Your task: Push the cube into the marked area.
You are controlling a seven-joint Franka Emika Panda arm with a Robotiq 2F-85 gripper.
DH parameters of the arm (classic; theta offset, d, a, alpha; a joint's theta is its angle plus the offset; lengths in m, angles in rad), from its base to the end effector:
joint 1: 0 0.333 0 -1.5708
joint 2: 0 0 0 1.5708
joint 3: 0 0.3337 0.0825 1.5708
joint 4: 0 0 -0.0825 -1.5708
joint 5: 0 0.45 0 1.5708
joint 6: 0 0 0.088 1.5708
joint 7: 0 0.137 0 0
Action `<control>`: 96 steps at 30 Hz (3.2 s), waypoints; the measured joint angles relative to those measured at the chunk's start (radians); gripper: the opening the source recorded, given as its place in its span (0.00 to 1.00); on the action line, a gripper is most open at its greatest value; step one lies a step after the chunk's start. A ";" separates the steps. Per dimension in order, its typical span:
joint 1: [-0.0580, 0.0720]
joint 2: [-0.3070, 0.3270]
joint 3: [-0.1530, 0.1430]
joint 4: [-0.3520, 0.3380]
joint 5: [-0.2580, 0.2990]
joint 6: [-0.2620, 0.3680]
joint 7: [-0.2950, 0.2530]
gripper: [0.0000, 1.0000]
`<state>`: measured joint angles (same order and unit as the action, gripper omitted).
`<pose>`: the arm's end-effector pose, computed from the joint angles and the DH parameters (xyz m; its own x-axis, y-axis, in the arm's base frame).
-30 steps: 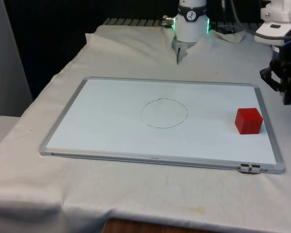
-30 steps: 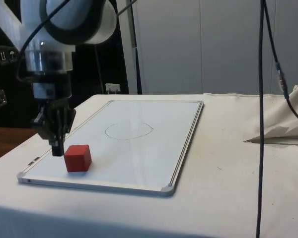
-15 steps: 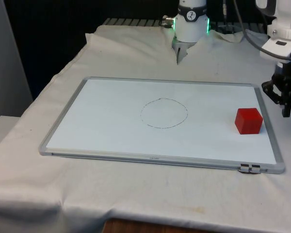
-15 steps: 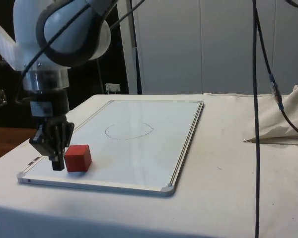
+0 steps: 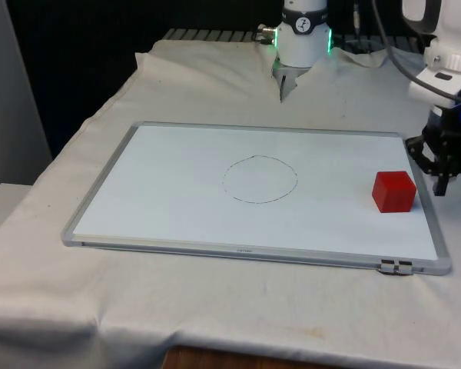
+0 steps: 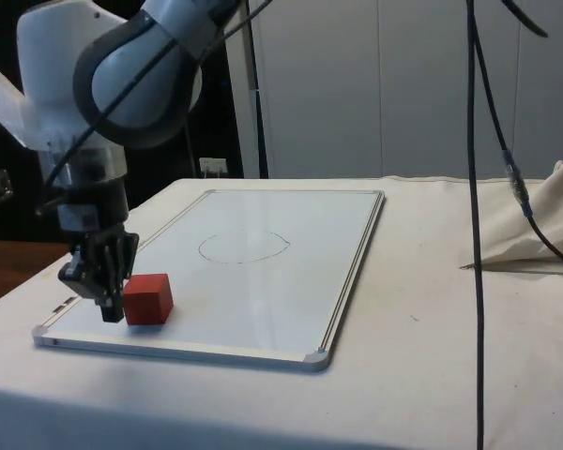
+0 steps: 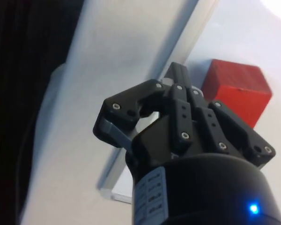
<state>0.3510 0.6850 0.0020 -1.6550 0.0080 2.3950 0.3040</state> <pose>0.7048 0.2598 0.1535 0.9978 0.0421 0.0503 0.0433 -0.9988 -0.0231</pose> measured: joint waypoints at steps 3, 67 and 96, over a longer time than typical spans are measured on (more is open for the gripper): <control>0.000 0.000 -0.002 0.001 -0.018 -0.005 0.009 0.00; 0.000 -0.001 -0.076 0.032 -0.447 -0.279 0.173 0.00; 0.002 0.007 -0.090 0.041 -0.565 -0.398 0.227 0.00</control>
<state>0.3530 0.6920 -0.0880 -1.6140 -0.5570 1.9970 0.5310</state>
